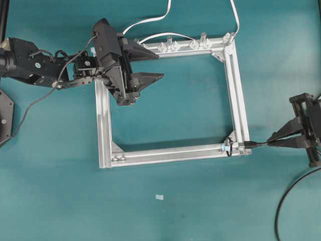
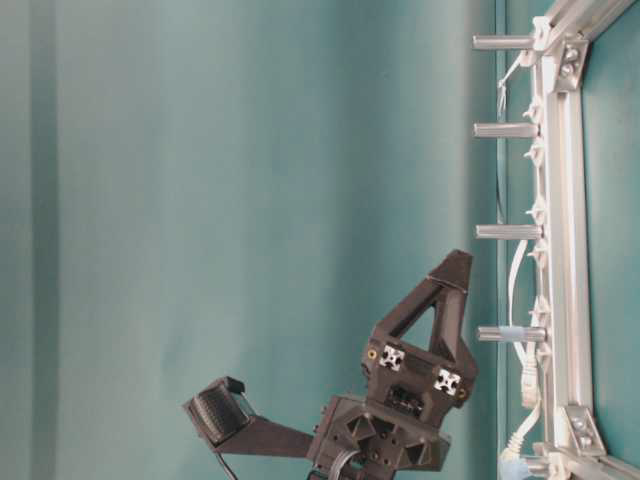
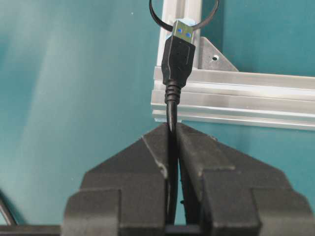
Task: Insert the wire through the string loop located on the right side.
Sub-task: 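Push the USB plug through the black zip-tie loop with the right gripper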
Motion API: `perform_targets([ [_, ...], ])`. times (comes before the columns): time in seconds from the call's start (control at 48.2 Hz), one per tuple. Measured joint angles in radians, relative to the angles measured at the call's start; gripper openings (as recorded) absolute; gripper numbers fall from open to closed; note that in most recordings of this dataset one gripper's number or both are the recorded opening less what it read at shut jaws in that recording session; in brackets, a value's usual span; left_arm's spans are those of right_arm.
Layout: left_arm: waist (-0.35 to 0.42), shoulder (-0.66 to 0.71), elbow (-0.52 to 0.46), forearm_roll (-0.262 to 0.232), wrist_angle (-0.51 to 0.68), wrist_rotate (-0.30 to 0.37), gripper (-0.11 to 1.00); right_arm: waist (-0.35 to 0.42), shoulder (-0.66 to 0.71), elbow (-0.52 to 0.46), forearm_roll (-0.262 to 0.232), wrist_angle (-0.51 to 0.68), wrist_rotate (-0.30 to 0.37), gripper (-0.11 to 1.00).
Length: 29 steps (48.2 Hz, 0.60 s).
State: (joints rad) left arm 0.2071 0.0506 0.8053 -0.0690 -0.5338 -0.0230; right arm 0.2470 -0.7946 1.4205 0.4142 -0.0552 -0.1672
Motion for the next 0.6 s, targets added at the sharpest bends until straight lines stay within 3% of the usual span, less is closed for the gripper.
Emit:
perform_targets([
  [0.601, 0.0, -0.002, -0.008, 0.0, 0.0, 0.0, 0.65, 0.0, 0.067, -0.037, -0.003, -0.009, -0.003, 0.07],
])
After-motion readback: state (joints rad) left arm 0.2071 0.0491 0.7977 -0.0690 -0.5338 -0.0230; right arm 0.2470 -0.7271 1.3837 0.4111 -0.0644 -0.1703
